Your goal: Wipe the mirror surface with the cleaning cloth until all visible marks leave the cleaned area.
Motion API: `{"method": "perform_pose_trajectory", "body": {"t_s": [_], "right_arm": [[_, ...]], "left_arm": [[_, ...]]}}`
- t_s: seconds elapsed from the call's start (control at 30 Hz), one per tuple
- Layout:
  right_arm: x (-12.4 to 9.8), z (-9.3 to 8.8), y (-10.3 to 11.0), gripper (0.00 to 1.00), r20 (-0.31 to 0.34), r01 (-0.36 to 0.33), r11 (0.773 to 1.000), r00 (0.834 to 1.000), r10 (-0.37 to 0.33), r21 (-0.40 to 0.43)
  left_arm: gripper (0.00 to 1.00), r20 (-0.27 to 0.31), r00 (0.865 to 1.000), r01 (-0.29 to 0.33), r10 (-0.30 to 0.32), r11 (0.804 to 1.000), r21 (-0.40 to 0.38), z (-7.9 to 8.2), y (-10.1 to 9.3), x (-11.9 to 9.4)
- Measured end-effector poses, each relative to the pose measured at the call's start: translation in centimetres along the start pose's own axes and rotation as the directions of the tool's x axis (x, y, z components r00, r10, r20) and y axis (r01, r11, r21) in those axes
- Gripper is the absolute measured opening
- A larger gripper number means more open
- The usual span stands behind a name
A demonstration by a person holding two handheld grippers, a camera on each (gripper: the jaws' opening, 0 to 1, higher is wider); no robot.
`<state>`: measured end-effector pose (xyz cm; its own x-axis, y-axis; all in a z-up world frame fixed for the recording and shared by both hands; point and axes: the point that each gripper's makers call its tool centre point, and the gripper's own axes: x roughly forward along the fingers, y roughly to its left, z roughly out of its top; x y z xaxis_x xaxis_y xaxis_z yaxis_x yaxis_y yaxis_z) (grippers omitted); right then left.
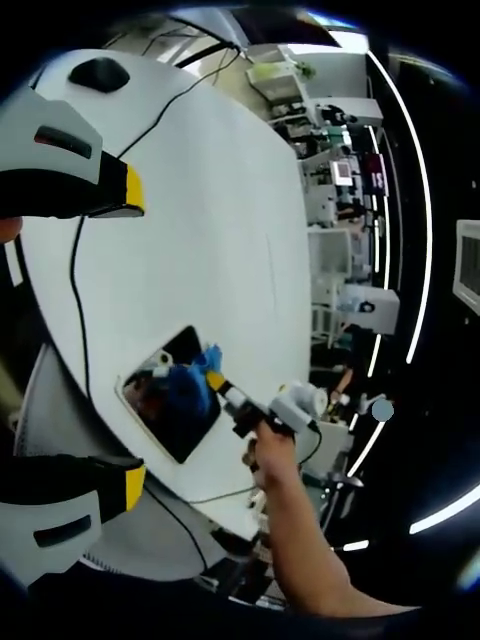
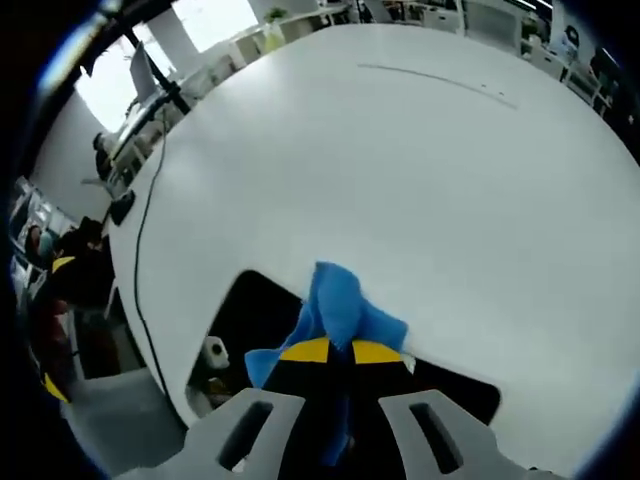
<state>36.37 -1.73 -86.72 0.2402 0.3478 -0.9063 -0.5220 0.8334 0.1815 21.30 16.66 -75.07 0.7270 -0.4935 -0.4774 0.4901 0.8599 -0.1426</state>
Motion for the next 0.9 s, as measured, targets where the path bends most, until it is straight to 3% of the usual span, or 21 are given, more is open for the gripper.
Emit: {"method": "perform_pose_trajectory", "body": {"t_s": [0.13,0.27,0.47,0.9], "right_arm": [[0.1,0.1,-0.1,0.00,0.014,-0.006,1.000,1.000,0.006,0.006],[0.2,0.2,-0.3,0.00,0.022,-0.033,0.998,0.999,0.032,0.062],[-0.4,-0.2,-0.6,0.00,0.024,-0.020,0.998,1.000,0.018,0.051],[-1.0,-1.2,-2.5,0.00,0.016,-0.003,0.998,1.000,0.002,0.067]], "left_arm": [[1.00,-0.005,1.000,0.007,-0.007,1.000,0.004,-0.1,-0.2,0.1],[1.00,-0.009,1.000,0.011,-0.011,1.000,0.009,0.0,-0.3,0.1],[1.00,-0.001,1.000,0.010,-0.010,1.000,0.017,0.7,-0.1,0.2],[1.00,-0.009,1.000,0.013,-0.013,1.000,0.024,0.3,-0.1,0.0]]}}
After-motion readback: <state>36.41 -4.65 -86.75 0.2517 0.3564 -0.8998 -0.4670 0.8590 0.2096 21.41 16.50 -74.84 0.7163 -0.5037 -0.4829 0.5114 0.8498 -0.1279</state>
